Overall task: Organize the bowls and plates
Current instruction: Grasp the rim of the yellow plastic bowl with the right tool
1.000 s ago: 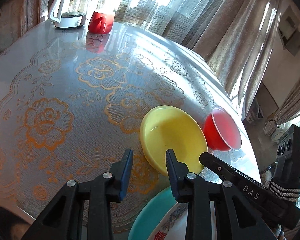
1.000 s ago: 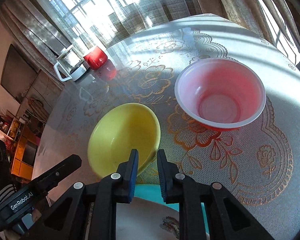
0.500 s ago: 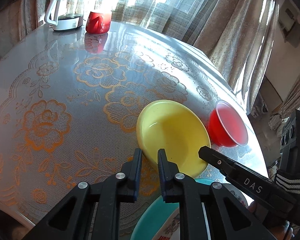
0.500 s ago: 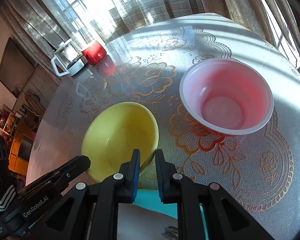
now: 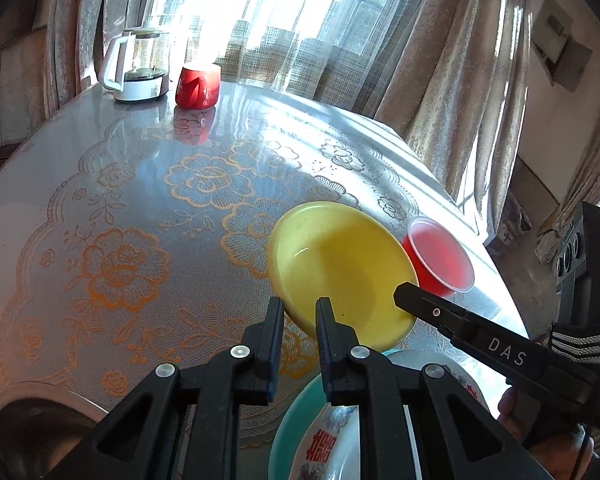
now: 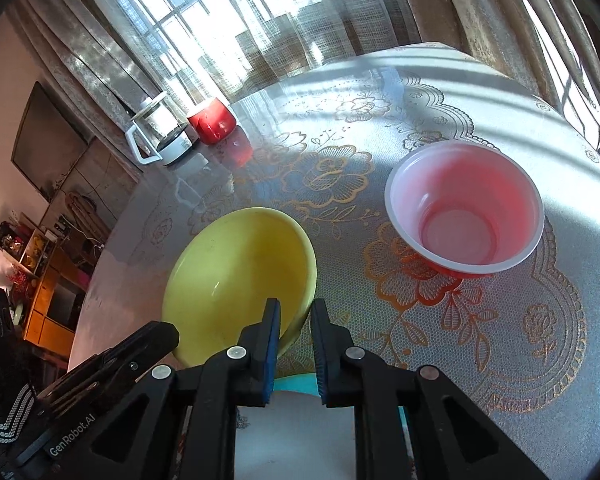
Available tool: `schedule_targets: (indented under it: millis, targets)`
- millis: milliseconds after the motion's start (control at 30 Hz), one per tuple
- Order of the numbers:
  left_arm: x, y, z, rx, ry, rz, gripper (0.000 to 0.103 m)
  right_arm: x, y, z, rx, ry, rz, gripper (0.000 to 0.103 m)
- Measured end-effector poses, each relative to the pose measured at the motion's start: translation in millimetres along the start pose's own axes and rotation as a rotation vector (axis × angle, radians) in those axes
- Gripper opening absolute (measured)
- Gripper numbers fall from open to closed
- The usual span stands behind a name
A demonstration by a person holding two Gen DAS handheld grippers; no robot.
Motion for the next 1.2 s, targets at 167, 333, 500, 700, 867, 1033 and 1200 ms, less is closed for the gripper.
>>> schedule_targets:
  millis: [167, 333, 500, 700, 867, 1033, 1200]
  targets:
    - [2, 25, 7, 0.027, 0.001, 0.042, 0.016, -10, 17, 6, 0.024, 0.009, -0.048, 0.015]
    - [9, 45, 14, 0.060, -0.030, 0.040, 0.016, -32, 33, 18, 0.063, 0.081, -0.050, 0.015]
    - [-9, 48, 13, 0.054, 0.032, 0.012, 0.016, -31, 29, 17, 0.057, 0.066, -0.016, 0.013]
    - [-23, 35, 7, 0.029, 0.106, 0.030, 0.035, -8, 23, 10, 0.038, -0.019, -0.018, 0.023]
    - [-31, 11, 8, -0.027, 0.144, 0.023, 0.035, 3, 6, 8, -0.020, -0.051, -0.012, 0.031]
    - [-28, -16, 12, -0.078, 0.126, 0.022, 0.033, 6, -19, 9, -0.081, -0.045, 0.014, 0.031]
    - [-27, -30, 14, -0.096, 0.127, 0.023, 0.022, 0, -32, 11, -0.091, -0.010, 0.031, 0.017]
Point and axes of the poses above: each gripper's, at about its wrist camera, not at the fingertips, and y roughly against the way its jaws point, x to its right, z to its underside, the point moved 4 cm from there along -y, roughly the way its jaws point, and after that the axes turned 11 degrees about z, right-handed, at the moved point
